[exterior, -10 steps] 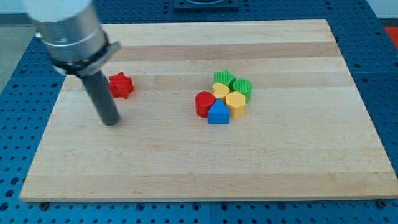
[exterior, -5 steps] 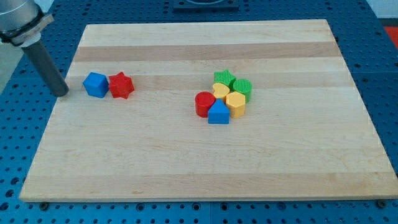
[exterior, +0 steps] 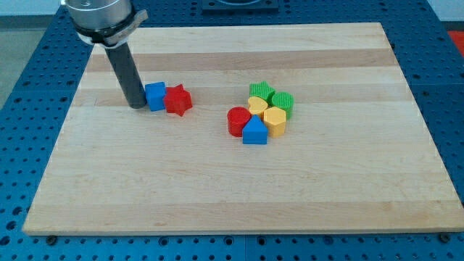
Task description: Push the red star to the top left of the red circle
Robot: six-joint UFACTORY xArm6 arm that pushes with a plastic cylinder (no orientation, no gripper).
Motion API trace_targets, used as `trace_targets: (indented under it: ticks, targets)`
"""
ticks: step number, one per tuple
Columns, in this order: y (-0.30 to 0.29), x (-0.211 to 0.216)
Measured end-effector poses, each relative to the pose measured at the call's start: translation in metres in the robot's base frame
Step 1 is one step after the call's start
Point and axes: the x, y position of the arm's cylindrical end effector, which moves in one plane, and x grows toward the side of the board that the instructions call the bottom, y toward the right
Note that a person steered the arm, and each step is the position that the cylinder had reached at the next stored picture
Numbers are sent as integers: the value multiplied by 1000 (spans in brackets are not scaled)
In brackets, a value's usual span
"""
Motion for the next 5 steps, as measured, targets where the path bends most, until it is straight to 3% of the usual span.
trace_targets:
  ticks: [5]
  targets:
    - [45,-9]
